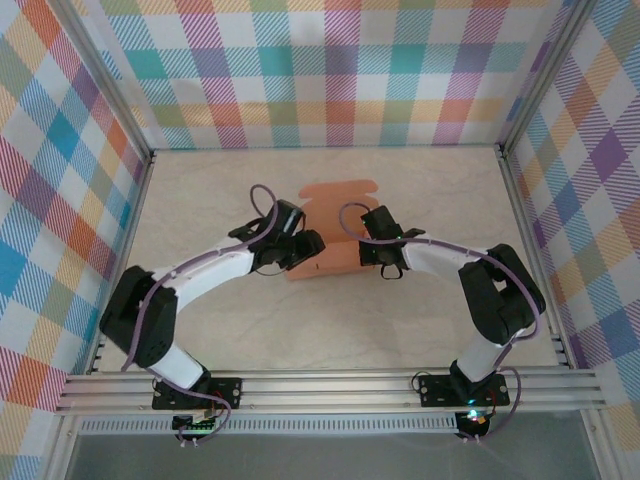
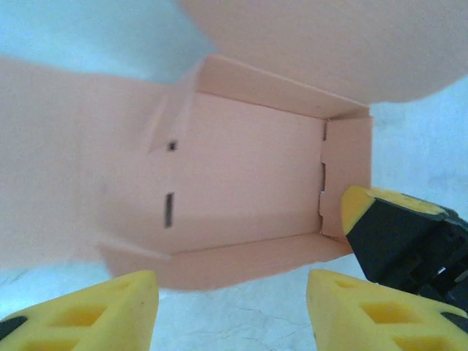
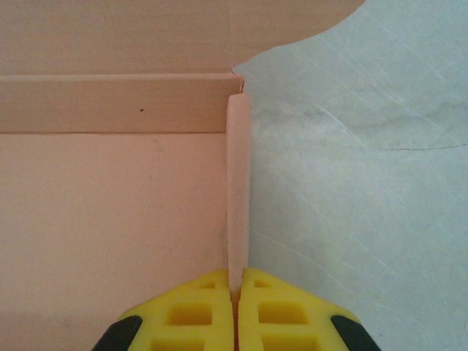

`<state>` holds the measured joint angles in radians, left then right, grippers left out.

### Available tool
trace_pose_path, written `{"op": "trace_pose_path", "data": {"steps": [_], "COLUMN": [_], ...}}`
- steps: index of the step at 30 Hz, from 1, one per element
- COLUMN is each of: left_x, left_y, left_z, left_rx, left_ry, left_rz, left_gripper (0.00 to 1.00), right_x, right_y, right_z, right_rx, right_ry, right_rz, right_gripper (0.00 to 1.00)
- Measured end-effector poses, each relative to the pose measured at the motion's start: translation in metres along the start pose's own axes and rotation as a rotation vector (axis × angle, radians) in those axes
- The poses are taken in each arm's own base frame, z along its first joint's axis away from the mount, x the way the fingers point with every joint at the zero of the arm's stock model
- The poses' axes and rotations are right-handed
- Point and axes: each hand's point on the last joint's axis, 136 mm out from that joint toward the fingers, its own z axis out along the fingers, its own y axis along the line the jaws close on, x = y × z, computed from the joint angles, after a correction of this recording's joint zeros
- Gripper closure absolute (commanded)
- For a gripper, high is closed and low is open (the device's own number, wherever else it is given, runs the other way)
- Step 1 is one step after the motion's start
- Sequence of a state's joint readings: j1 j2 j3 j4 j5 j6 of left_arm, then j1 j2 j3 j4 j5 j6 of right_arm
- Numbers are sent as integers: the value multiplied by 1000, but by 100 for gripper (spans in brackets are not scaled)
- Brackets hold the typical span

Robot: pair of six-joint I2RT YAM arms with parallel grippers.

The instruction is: Fold the paper box

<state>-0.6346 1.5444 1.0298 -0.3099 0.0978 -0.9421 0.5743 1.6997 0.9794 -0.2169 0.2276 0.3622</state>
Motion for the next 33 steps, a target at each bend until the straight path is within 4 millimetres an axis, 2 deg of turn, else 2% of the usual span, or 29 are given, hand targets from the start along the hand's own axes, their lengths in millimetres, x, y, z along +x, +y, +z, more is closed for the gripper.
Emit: {"op": "trace_pose_path", "data": {"steps": [3,5,7,9,14,18,25,29,33], "left_x": [10,19,23,23,14,11,13,11,10], "left_y": [24,37,41,40,24,19,26,23,18], "left_z": [3,8,15,22,38,41,49,49,50], "left_rx": [-55,-89,-108,-122,-122,-118,-163,-173,-178], "left_ry": [-11,6,19,30,30,29,45,50,72], "left_rz": [-128,-182,-212,-222,-214,-212,-196,-157,-84], "left_gripper": [39,44,49,55,62,68,78,84,82], "right_x": [-4,-4,-4,-4,-4,-4,-3,-3,-3], "right_y": [0,1,1,1,2,2,3,4,4], "right_z": [1,2,2,2,2,2,2,2,2], "right_rx": [3,3,4,3,-3,-4,-11,-17,-19], "right_ry": [3,4,5,5,6,7,10,11,11], "right_rz": [22,29,33,36,36,28,17,13,-2], "right_gripper": [100,100,100,100,100,100,100,100,100]}}
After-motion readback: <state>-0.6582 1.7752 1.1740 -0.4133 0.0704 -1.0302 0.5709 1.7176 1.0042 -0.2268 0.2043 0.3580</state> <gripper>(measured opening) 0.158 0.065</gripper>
